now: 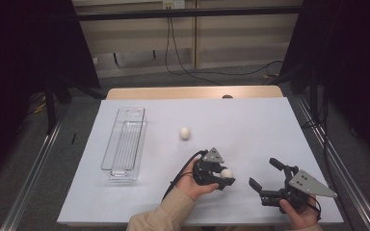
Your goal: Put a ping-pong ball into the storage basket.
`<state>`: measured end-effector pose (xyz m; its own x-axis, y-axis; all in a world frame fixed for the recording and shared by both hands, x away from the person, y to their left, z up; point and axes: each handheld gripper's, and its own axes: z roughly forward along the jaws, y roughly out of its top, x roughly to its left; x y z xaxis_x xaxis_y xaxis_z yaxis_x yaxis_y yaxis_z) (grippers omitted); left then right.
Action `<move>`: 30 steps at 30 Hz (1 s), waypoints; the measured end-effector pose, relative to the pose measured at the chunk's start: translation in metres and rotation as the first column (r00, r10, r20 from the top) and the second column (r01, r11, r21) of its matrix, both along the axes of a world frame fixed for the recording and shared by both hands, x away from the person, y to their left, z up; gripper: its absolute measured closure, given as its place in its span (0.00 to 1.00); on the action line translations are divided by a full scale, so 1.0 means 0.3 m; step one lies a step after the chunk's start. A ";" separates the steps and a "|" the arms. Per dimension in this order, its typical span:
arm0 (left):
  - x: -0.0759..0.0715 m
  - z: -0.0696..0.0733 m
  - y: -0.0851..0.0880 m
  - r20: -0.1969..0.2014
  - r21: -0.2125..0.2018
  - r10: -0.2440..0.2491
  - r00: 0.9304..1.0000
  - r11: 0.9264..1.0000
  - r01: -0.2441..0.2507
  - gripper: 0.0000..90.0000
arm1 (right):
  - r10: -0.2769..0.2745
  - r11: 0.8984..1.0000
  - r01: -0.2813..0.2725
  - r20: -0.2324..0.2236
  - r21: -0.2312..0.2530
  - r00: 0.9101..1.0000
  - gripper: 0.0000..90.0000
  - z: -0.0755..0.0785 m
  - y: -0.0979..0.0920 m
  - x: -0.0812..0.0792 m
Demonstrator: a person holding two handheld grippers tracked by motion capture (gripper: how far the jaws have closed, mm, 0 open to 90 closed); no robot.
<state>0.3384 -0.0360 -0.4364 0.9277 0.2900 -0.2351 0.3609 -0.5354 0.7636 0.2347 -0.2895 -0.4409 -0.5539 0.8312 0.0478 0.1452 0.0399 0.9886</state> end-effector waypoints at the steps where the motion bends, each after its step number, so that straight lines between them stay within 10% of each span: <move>1: 0.001 0.001 0.001 0.001 -0.001 -0.001 1.000 1.000 0.001 0.56 | 0.002 1.000 -0.002 0.000 -0.003 1.000 0.03 -0.001 0.000 0.000; 30: 0.030 0.027 0.055 -0.010 -0.006 0.040 0.999 0.999 -0.040 0.56 | 0.002 1.000 -0.002 0.001 0.000 1.000 0.03 0.000 0.001 0.000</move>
<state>0.3474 -0.0196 -0.4283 0.9128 0.3257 -0.2465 0.3899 -0.5153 0.7631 0.2347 -0.2893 -0.4409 -0.5554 0.8302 0.0474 0.1442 0.0400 0.9887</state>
